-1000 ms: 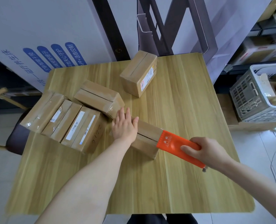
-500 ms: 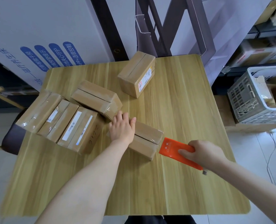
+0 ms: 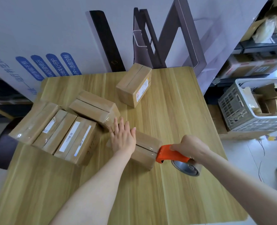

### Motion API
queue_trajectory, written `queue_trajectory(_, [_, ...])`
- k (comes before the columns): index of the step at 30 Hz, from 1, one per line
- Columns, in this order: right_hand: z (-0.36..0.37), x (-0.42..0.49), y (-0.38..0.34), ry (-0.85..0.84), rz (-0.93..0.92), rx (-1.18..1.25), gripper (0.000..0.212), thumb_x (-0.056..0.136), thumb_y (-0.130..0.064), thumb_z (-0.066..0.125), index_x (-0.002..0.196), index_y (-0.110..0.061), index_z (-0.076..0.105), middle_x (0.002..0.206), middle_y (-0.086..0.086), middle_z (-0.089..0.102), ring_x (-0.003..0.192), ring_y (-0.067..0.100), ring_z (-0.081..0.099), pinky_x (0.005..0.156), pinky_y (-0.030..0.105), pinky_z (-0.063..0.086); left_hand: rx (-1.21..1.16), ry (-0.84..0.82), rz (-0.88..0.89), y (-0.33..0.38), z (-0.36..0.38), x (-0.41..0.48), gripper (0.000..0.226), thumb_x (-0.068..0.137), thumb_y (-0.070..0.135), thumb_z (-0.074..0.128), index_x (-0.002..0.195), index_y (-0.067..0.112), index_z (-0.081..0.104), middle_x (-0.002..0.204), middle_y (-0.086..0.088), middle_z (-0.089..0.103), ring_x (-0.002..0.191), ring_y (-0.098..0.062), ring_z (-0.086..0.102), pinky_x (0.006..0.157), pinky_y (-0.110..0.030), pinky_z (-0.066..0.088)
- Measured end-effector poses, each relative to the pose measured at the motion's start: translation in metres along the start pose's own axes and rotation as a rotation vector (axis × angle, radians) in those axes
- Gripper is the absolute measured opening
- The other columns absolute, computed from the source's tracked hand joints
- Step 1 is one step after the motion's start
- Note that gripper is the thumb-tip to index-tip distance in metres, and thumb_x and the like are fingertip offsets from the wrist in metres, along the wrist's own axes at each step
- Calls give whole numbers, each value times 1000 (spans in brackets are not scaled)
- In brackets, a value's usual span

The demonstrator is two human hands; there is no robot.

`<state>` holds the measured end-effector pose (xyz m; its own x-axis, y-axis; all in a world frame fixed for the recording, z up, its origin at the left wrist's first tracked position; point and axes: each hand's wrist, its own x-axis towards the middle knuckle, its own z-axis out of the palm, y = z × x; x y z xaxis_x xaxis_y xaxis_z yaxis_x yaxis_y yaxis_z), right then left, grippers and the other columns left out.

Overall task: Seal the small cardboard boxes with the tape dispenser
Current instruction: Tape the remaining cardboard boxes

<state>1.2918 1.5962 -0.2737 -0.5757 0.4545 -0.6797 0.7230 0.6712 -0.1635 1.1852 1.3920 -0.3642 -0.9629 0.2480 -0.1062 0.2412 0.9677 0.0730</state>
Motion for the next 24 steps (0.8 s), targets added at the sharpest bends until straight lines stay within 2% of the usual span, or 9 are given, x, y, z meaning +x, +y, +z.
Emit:
queue_trajectory(3, [-1, 2, -4, -11, 19, 35, 37, 77, -49, 63, 78, -13, 57, 60, 2, 65, 46, 19, 65, 50, 24, 53, 2, -3, 126, 0, 0, 1, 66, 96, 49, 1, 148, 21, 31, 159, 1, 18, 148, -21, -6, 119, -47, -3])
queue_trajectory(5, [-2, 4, -9, -33, 31, 47, 36, 77, -47, 65, 79, -12, 57, 63, 5, 67, 51, 21, 68, 58, 29, 59, -20, -13, 304, 1, 2, -2, 68, 96, 51, 1, 147, 20, 33, 157, 3, 26, 148, -19, 0, 120, -43, -4])
queue_trajectory(8, [-9, 10, -12, -73, 65, 148, 32, 76, -38, 68, 81, -8, 58, 64, 8, 67, 52, 23, 67, 62, 32, 60, -17, -51, 571, 3, 1, -5, 67, 96, 56, 7, 143, 20, 39, 148, 3, 42, 144, -19, 22, 120, -40, -2])
queue_trajectory(10, [-5, 13, -12, -83, 100, 217, 29, 77, -33, 68, 82, -7, 59, 65, 8, 65, 56, 24, 66, 57, 29, 56, -6, -53, 625, 3, 0, -5, 66, 95, 57, 10, 139, 21, 43, 136, 2, 50, 132, -20, 38, 120, -40, 5])
queue_trajectory(14, [54, 10, -6, -14, 167, 34, 38, 74, -53, 63, 76, -15, 60, 69, -1, 63, 65, 17, 63, 54, 23, 42, -7, -42, 599, 1, -1, -4, 70, 89, 66, 12, 134, 23, 45, 119, 1, 54, 116, -22, 45, 113, -38, 18])
queue_trajectory(16, [80, 9, 2, 55, 146, 32, 37, 82, -53, 54, 74, -17, 57, 69, -2, 61, 66, 17, 62, 51, 23, 35, 2, -43, 604, -1, 0, -5, 77, 84, 76, 17, 134, 24, 44, 116, 2, 53, 114, -22, 44, 111, -38, 20])
queue_trajectory(18, [82, 10, 15, 153, 151, 88, 45, 87, -55, 50, 71, -15, 58, 65, -3, 61, 59, 15, 58, 48, 22, 32, 19, -61, 578, -3, 1, -8, 86, 78, 84, 17, 134, 24, 42, 117, 1, 52, 114, -23, 44, 110, -38, 22])
queue_trajectory(21, [64, 14, 30, 306, 93, 288, 53, 89, -57, 52, 63, -11, 59, 53, -1, 59, 46, 14, 56, 45, 23, 32, 30, -73, 365, -4, -3, -17, 95, 72, 88, 8, 133, 24, 43, 118, 0, 53, 114, -24, 44, 107, -39, 25])
queue_trajectory(24, [43, 9, 32, 415, -57, 542, 50, 88, -50, 59, 62, -9, 62, 49, -1, 57, 46, 16, 54, 46, 28, 37, -2, -77, 15, -8, -8, -34, 88, 75, 86, 15, 131, 25, 47, 120, 0, 56, 115, -23, 46, 98, -39, 29])
